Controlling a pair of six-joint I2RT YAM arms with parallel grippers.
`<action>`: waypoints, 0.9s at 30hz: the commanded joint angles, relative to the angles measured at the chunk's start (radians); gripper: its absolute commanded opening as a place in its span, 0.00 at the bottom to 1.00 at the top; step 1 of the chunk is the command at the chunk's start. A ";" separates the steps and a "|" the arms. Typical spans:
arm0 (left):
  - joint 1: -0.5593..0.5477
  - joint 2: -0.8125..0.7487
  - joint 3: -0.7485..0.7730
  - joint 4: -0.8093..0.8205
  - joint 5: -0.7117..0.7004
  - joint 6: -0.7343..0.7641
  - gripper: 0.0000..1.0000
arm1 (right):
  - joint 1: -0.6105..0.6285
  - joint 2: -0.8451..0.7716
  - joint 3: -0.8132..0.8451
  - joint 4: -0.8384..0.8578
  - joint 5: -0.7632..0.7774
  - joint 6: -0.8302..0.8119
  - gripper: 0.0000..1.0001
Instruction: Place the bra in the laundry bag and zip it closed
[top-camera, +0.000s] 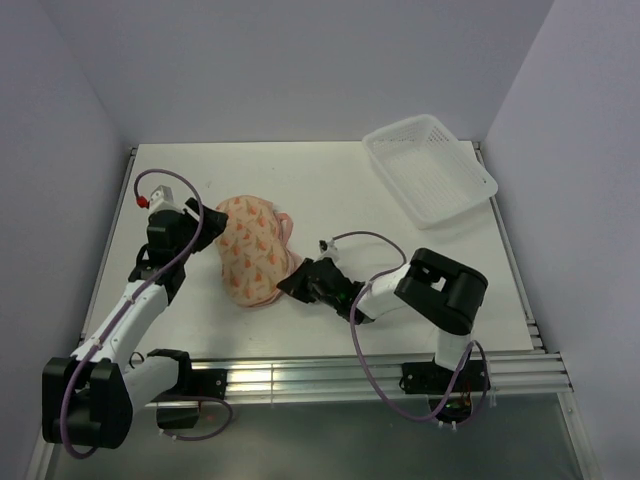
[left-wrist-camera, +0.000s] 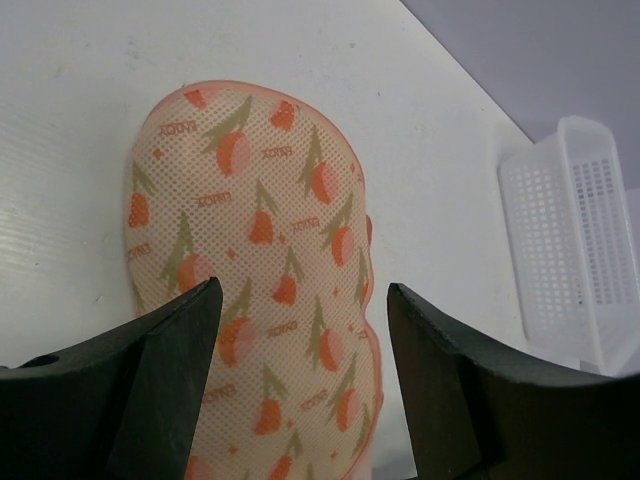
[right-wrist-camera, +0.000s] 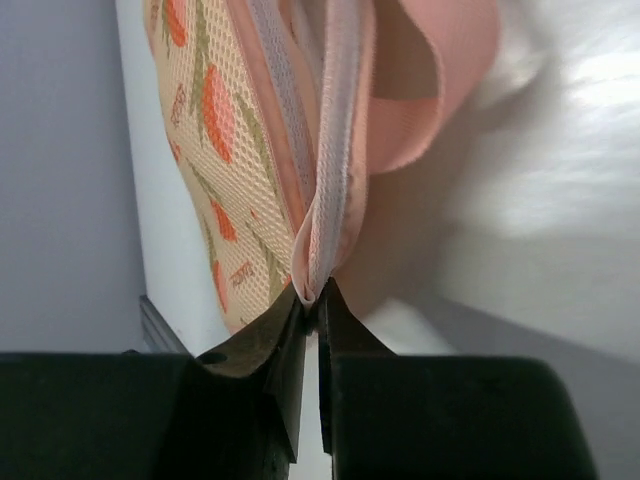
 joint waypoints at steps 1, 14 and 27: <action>-0.037 -0.017 -0.013 -0.017 -0.056 0.029 0.74 | -0.079 -0.076 -0.065 0.046 -0.050 -0.113 0.10; -0.057 0.032 -0.122 0.047 -0.063 0.058 0.81 | -0.510 -0.236 0.218 -0.670 -0.322 -0.701 0.91; 0.021 0.378 0.045 0.265 -0.097 0.081 0.75 | -0.248 -0.479 -0.193 -0.284 -0.244 -0.337 0.89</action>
